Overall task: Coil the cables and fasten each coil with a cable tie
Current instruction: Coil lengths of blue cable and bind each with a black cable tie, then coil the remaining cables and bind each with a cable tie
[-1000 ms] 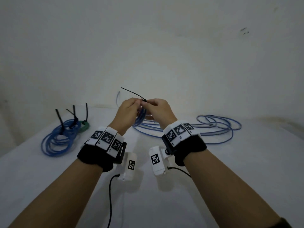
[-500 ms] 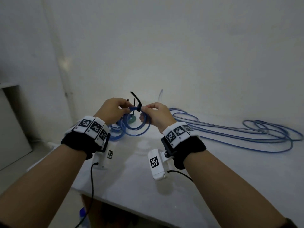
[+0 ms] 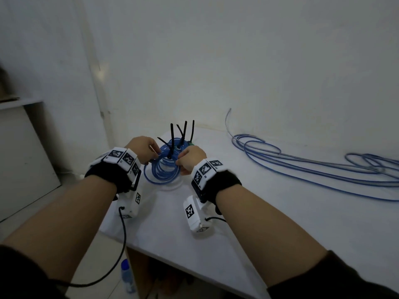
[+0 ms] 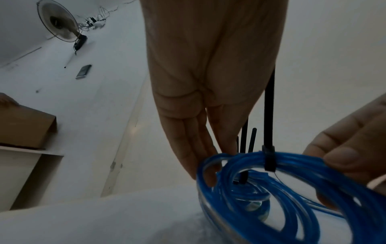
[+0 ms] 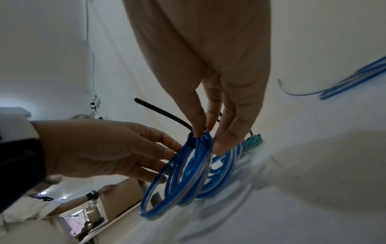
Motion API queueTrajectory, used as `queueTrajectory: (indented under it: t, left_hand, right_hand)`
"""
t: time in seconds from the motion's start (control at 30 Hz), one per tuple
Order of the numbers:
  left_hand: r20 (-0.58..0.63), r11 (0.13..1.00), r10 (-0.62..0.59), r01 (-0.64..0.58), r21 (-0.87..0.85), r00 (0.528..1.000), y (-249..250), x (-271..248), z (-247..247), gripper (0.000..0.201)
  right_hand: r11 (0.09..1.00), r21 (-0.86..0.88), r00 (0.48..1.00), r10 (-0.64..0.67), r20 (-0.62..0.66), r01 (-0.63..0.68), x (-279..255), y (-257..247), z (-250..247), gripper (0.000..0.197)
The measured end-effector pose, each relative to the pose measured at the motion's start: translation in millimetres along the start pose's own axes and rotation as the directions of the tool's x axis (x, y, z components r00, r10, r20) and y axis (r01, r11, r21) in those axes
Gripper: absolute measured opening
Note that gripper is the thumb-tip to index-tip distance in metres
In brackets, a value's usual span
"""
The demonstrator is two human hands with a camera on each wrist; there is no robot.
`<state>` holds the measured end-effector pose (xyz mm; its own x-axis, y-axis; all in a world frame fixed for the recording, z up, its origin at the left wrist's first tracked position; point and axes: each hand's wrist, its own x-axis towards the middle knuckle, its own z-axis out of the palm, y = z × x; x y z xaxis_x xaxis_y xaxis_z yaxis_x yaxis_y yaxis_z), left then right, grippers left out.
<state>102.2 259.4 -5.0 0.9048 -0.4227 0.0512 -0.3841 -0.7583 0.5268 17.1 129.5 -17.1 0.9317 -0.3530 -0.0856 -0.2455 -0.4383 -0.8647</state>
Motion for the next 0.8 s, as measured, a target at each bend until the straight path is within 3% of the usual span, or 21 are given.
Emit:
queueTrajectory:
  t: [0.1, 0.2, 0.3, 0.4, 0.63, 0.8]
  left_hand:
    - [0.017, 0.998, -0.028, 0.029, -0.049, 0.999, -0.6, 6.4, -4.7, 0.01]
    - [-0.089, 0.987, -0.014, 0.0, -0.159, 0.996, 9.3, 11.9, -21.9, 0.011]
    - [-0.216, 0.977, 0.075, -0.115, -0.182, 0.974, 35.6, 13.5, -39.1, 0.007]
    - [-0.243, 0.96, 0.185, -0.228, -0.162, 0.952, 76.1, 15.6, -42.9, 0.012]
    - [-0.092, 0.906, 0.408, -0.415, -0.08, 0.908, 182.7, 20.4, 7.7, 0.018]
    - [0.076, 0.859, 0.511, -0.512, -0.004, 0.856, 237.7, 24.5, 72.9, 0.019]
  right_hand:
    - [0.999, 0.004, 0.999, 0.036, 0.03, -0.036, 10.1, 12.0, -2.1, 0.031]
    - [0.995, 0.062, 0.997, 0.071, 0.026, -0.072, 14.2, 18.5, -13.9, 0.027]
    - [0.992, 0.076, 0.995, 0.098, -0.023, -0.096, 11.3, 20.4, -40.3, 0.021]
    - [0.996, 0.023, 0.995, 0.082, -0.051, -0.081, 9.8, 27.4, -78.1, 0.017]
    - [0.949, -0.271, 0.976, 0.116, -0.182, -0.163, 0.6, 74.9, -183.3, 0.018]
    - [0.74, -0.638, 0.976, 0.163, -0.141, -0.216, -11.9, 122.5, -239.7, 0.032]
